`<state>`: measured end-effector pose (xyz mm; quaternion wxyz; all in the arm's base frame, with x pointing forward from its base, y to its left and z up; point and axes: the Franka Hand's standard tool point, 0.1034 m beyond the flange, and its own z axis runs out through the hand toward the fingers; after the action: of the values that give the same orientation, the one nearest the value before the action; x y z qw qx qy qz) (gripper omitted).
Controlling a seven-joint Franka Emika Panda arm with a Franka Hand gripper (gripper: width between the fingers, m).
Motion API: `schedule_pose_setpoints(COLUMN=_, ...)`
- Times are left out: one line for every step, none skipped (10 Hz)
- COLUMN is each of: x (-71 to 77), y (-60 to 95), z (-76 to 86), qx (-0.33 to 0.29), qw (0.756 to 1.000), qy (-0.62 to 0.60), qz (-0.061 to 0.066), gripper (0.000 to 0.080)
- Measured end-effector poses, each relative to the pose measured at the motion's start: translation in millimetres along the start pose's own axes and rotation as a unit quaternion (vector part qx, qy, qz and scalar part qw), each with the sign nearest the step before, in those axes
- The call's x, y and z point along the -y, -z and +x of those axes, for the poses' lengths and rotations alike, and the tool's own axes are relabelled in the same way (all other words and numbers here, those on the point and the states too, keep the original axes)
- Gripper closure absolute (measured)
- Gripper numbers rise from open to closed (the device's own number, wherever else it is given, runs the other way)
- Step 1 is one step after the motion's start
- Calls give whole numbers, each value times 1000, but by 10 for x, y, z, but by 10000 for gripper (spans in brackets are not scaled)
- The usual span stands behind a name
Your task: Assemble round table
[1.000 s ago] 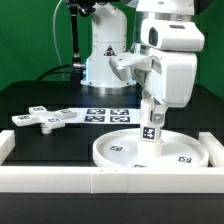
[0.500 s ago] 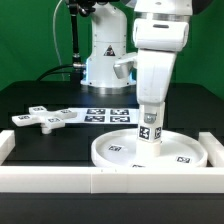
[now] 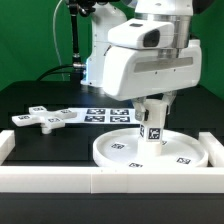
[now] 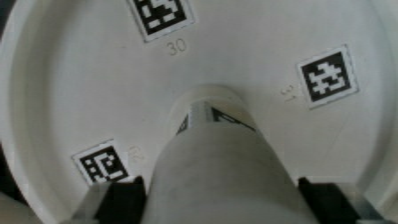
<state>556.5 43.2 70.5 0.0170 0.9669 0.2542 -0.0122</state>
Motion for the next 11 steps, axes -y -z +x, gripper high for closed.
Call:
schedule_pose_setpoints(x=8, y=1, z=-6, qx=0, qw=999, qy=-53, qz=0, gripper=393)
schedule_pose_setpoints(x=18, y=13, z=-6, qx=0, qw=994, qy=-106, qz=-1, gripper=393)
schedule_pose_setpoints(x=14, y=12, z=-7, qx=0, qw=989, qy=-146, qz=-1, gripper=393)
schedule_pose_setpoints(x=13, y=10, z=-8, qx=0, qw=983, qy=-182, qz=2, gripper=393)
schedule_pose_setpoints(x=12, y=8, z=-10, qx=0, qw=978, qy=-211, qz=4, gripper=393)
schedule_pose_setpoints(x=11, y=8, z=-11, qx=0, qw=970, qy=-244, qz=7, gripper=393)
schedule_pose_setpoints(x=10, y=5, z=-13, qx=0, qw=959, qy=-282, qz=10, gripper=393)
schedule_pose_setpoints(x=8, y=1, z=-16, qx=0, qw=950, qy=-313, qz=14, gripper=393)
schedule_pose_setpoints(x=8, y=-16, z=-42, qx=3, qw=923, qy=-385, qz=27, gripper=393)
schedule_pose_setpoints(x=8, y=-20, z=-50, qx=7, qw=890, qy=-455, qz=39, gripper=393)
schedule_pose_setpoints(x=15, y=-22, z=-57, qx=10, qw=851, qy=-522, qz=46, gripper=393)
